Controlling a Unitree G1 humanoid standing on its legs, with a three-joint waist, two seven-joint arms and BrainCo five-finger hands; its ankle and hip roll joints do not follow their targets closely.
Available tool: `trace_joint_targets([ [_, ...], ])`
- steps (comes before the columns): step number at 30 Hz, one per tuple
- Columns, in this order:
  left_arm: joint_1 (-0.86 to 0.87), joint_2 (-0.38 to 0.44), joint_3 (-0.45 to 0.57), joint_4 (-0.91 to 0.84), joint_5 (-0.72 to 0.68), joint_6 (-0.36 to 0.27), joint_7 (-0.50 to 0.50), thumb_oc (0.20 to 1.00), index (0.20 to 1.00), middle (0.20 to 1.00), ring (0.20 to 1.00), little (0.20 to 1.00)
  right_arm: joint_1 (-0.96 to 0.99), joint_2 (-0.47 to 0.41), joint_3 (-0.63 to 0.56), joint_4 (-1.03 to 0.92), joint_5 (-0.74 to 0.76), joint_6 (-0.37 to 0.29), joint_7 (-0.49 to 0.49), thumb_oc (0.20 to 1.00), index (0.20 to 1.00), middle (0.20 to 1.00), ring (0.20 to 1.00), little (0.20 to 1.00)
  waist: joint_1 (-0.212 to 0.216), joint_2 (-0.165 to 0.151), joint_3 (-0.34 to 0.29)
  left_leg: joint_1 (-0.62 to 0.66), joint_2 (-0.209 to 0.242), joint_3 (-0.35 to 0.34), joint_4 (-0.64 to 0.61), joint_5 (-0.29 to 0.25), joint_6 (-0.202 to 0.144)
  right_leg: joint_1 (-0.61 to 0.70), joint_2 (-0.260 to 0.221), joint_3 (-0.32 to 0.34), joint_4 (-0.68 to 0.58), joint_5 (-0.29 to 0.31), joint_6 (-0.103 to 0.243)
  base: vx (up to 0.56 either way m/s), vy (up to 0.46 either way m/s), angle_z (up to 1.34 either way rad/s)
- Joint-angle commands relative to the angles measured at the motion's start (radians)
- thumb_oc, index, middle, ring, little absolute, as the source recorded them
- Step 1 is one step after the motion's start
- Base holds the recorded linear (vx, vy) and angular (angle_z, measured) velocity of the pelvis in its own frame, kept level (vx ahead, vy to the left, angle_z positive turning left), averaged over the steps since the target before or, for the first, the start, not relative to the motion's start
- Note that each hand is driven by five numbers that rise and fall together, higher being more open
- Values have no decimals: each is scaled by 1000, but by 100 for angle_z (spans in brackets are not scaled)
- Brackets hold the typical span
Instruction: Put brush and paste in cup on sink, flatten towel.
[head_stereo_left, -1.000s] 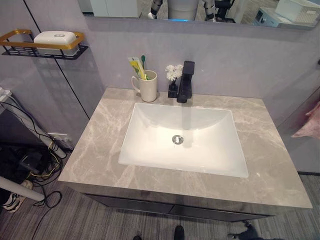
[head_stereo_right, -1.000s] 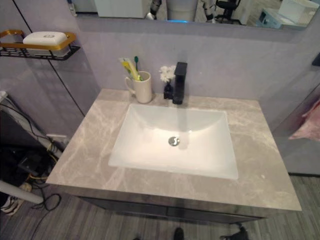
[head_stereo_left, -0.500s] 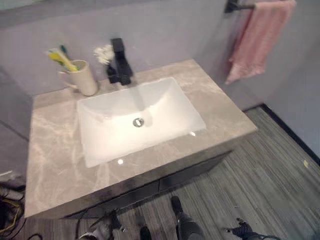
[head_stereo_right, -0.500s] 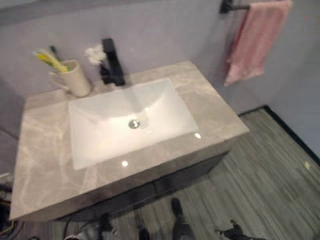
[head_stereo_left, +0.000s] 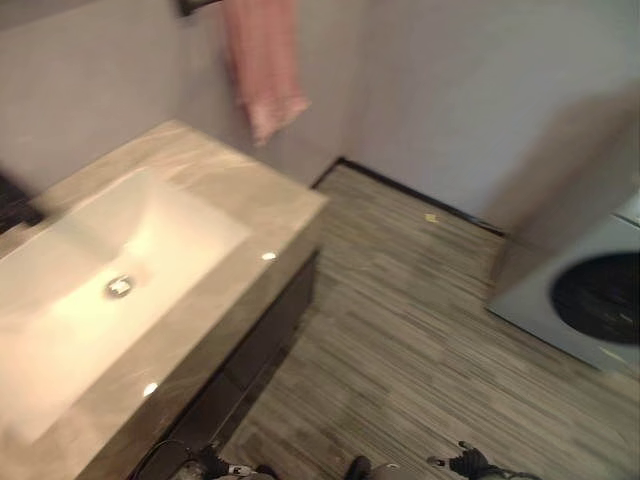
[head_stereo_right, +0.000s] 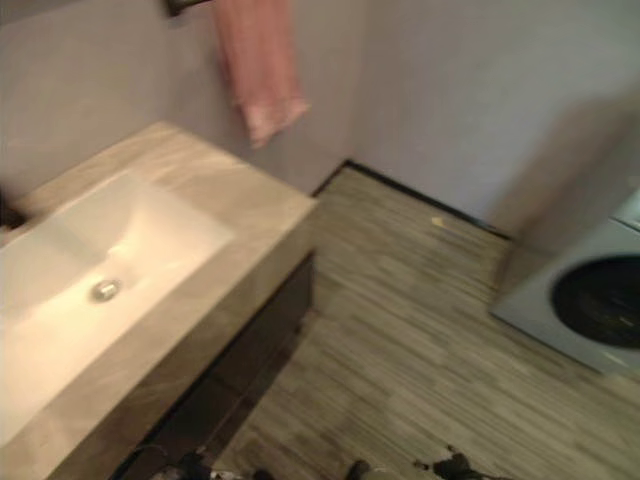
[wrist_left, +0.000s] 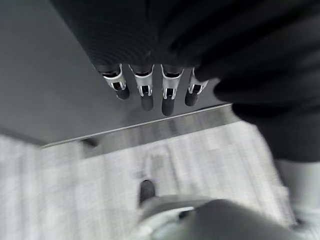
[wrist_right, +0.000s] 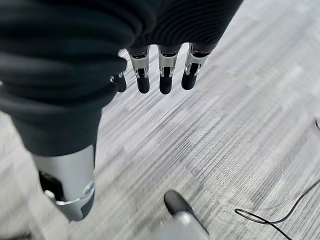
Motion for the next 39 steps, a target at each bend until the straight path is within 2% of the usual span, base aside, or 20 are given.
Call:
trace_joint_targets([
  [1,-86,-21,38,-42,-122,-30,35,1000,1000,1000,1000,1000,-17,-50,4,23,-12,-11,-33,1000,1000,1000,1000,1000,-10,38,44,-88,-36,-22,-110,144,-19,39,-2,100,-28,-50,106,-75,-153,-138],
  [4,-88,-22,45,-59,-135,-34,35,1000,1000,1000,1000,1000,-2,-64,-3,17,-12,-14,-33,1000,1000,1000,1000,1000,-24,45,57,-102,-9,-4,-70,161,-47,54,21,137,-87,-31,99,-97,-123,-59],
  [5,-91,-27,46,-58,-127,-32,31,1000,1000,1000,1000,1000,19,-71,-20,-3,-3,-19,-39,1000,1000,1000,1000,1000,-47,40,70,-111,30,10,-7,157,-66,65,43,181,-129,-19,92,-109,-202,-47],
  [7,-89,-30,52,-54,-127,-29,40,1000,1000,1000,1000,1000,27,-75,-27,-13,5,-21,-41,1000,1000,1000,1000,1000,-47,37,85,-120,49,-11,41,147,-76,74,52,201,-139,-19,88,-59,-119,-75],
  [8,-92,-38,52,-43,-125,-27,46,1000,1000,1000,1000,1000,25,-81,-25,-22,12,-24,-40,1000,1000,1000,1000,1000,-41,37,101,-133,43,-83,67,143,-82,78,64,237,-140,-25,81,-41,-2,-93],
  [9,-87,-47,59,-33,-143,-29,59,1000,1000,1000,1000,1000,12,-88,-10,-30,15,-30,-36,1000,1000,1000,1000,1000,-16,39,121,-153,0,-250,89,144,-89,80,78,284,-134,-29,74,-120,-74,-143],
  [10,-90,-54,62,-12,-152,-27,65,1000,1000,1000,1000,1000,5,-89,12,-52,5,-35,-32,1000,1000,1000,1000,1000,4,28,130,-185,-42,-374,63,142,-66,72,84,321,-127,-17,65,-97,-66,-187],
  [14,-95,-53,49,-23,-149,-27,63,1000,1000,1000,1000,1000,27,-90,15,-86,6,-40,-31,1000,1000,1000,1000,1000,-3,27,121,-224,-38,-377,86,156,-53,68,99,328,-78,-38,53,41,-84,-94],
  [16,-96,-44,53,-36,-164,-23,66,1000,1000,1000,1000,1000,30,-85,24,-138,19,-46,-28,1000,1000,1000,1000,1000,-8,21,124,-214,-35,-381,120,125,-35,43,121,346,3,-70,39,38,-29,-17],
  [20,-122,-36,33,-38,-144,-19,72,1000,1000,1000,1000,1000,23,-92,-6,-213,93,-69,-33,1000,1000,1000,1000,1000,-31,17,139,-221,-1,-351,254,52,-23,6,114,339,145,-138,17,22,13,-64],
  [23,-129,-34,33,-31,-149,-25,74,1000,1000,1000,1000,1000,11,-85,-10,-193,109,-75,-34,1000,1000,1000,1000,1000,-36,15,132,-213,-7,-349,263,39,-23,13,105,335,146,-147,23,68,75,18],
  [25,-123,-29,28,-35,-148,-33,69,1000,1000,1000,1000,1000,2,-74,1,-178,109,-77,-27,1000,1000,1000,1000,1000,-38,15,120,-187,-16,-344,233,39,-21,29,99,348,121,-137,35,143,159,6],
  [26,-115,-17,23,-59,-160,-50,67,1000,1000,1000,1000,1000,-21,-58,34,-152,99,-77,-15,1000,1000,1000,1000,1000,-35,19,111,-146,-49,-333,167,40,-14,45,89,373,90,-117,54,114,143,14],
  [28,-115,-17,23,-59,-160,-50,67,1000,1000,1000,1000,1000,-21,-58,34,-152,99,-77,-15,1000,1000,1000,1000,1000,-35,18,111,-144,-50,-332,165,41,-14,46,89,374,90,-117,54,108,129,-7],
  [30,-111,-15,12,-70,-158,-57,67,1000,1000,1000,1000,1000,-34,-49,48,-140,91,-76,-7,1000,1000,1000,1000,1000,-31,25,105,-109,-91,-333,68,51,-3,46,75,380,93,-107,77,168,191,-13],
  [32,-114,-12,-8,-87,-148,-57,62,1000,1000,1000,1000,1000,-35,-48,49,-155,96,-76,-7,1000,1000,1000,1000,1000,-30,29,108,-89,-122,-353,13,54,10,18,63,381,148,-88,103,140,146,-6],
  [35,-130,-14,-31,-90,-135,-53,61,1000,1000,1000,1000,1000,-24,-55,35,-199,113,-78,-11,1000,1000,1000,1000,1000,-43,38,118,-47,-163,-386,-46,56,31,-44,43,388,272,2,137,157,136,10],
  [37,-140,-13,-38,-86,-116,-48,65,1000,1000,1000,1000,1000,-4,-63,32,-302,120,-88,-17,1000,1000,1000,1000,1000,-73,55,127,-8,-179,-401,-98,58,39,-127,67,406,322,7,133,221,144,35],
  [38,-140,-13,-38,-85,-116,-49,65,1000,1000,1000,1000,1000,-4,-63,32,-302,120,-88,-17,1000,1000,1000,1000,1000,-73,55,127,-8,-180,-401,-98,58,39,-127,66,406,323,7,133,203,85,39],
  [39,-141,-12,-38,-81,-113,-48,66,1000,1000,1000,1000,1000,6,-71,33,-331,116,-92,-17,1000,1000,1000,1000,1000,-85,59,127,4,-187,-411,-119,59,35,-148,96,427,282,-12,125,174,34,21],
])
